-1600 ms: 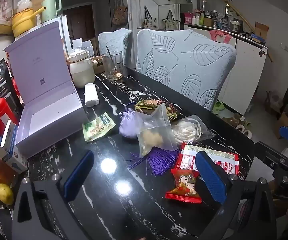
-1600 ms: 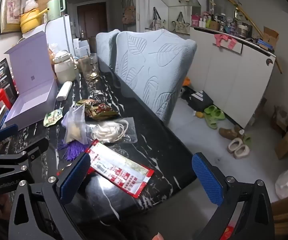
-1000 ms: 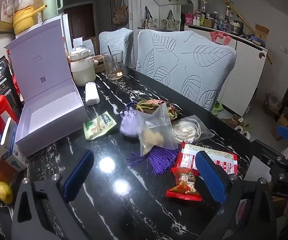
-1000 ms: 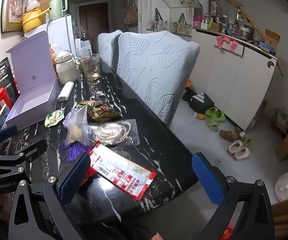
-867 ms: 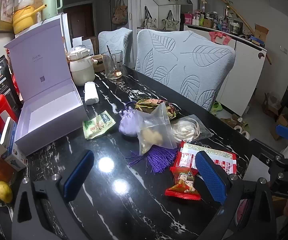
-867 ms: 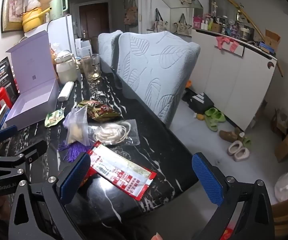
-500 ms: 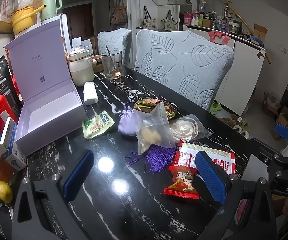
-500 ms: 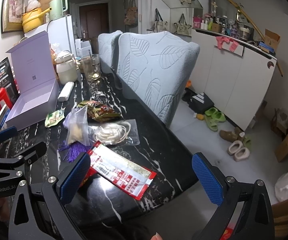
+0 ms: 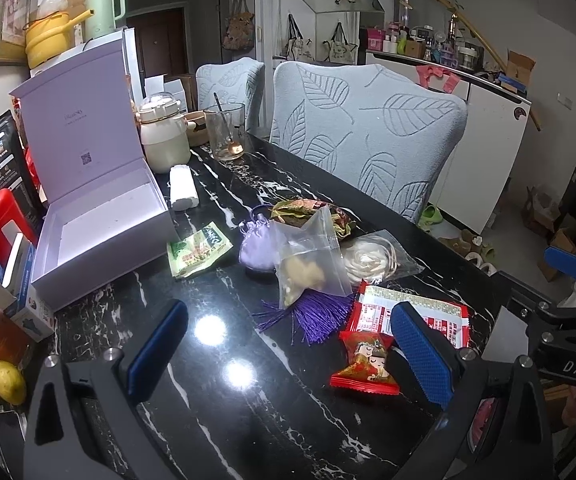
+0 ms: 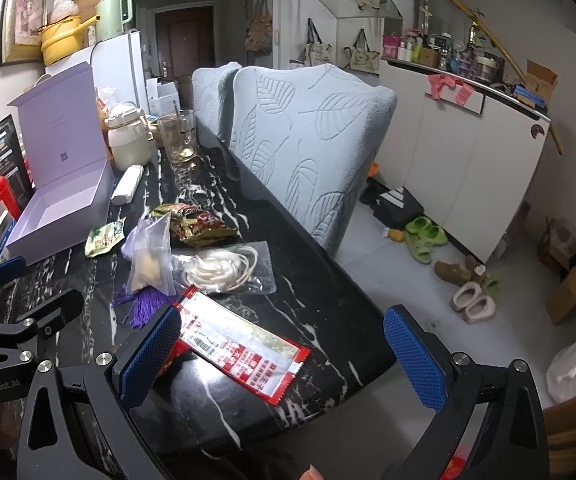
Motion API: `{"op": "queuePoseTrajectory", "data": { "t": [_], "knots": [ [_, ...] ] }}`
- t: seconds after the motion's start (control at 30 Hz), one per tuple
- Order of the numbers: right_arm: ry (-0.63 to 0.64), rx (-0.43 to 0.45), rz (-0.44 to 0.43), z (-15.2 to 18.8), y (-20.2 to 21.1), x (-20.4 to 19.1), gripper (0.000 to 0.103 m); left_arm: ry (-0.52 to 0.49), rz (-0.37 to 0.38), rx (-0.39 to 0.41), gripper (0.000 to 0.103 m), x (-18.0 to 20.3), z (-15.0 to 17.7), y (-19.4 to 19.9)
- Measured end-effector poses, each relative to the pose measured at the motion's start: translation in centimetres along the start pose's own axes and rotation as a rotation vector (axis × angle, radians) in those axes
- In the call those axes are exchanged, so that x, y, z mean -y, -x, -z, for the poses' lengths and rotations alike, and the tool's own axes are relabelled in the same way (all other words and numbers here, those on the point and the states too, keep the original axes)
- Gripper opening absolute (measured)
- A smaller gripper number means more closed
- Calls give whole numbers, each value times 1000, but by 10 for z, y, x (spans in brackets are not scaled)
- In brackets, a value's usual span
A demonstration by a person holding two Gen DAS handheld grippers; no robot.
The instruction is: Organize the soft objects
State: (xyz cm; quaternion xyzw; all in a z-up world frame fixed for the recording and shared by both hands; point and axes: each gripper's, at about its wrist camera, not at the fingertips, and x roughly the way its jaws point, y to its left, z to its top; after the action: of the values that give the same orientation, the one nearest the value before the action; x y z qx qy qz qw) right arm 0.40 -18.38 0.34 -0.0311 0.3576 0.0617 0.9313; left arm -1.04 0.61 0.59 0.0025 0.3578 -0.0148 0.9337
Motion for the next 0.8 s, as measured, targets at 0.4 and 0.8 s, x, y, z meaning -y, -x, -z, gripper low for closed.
{"op": "queuePoseTrajectory", "data": {
  "t": [0.4,0.8],
  "knots": [
    [14,-2,-5,-3,0,-4,103,9,7,-3,103,-6,-1,0],
    [23,-6,-9,-4,-2,-8,103,9,17,-9,103,-5,1,0]
  ]
}}
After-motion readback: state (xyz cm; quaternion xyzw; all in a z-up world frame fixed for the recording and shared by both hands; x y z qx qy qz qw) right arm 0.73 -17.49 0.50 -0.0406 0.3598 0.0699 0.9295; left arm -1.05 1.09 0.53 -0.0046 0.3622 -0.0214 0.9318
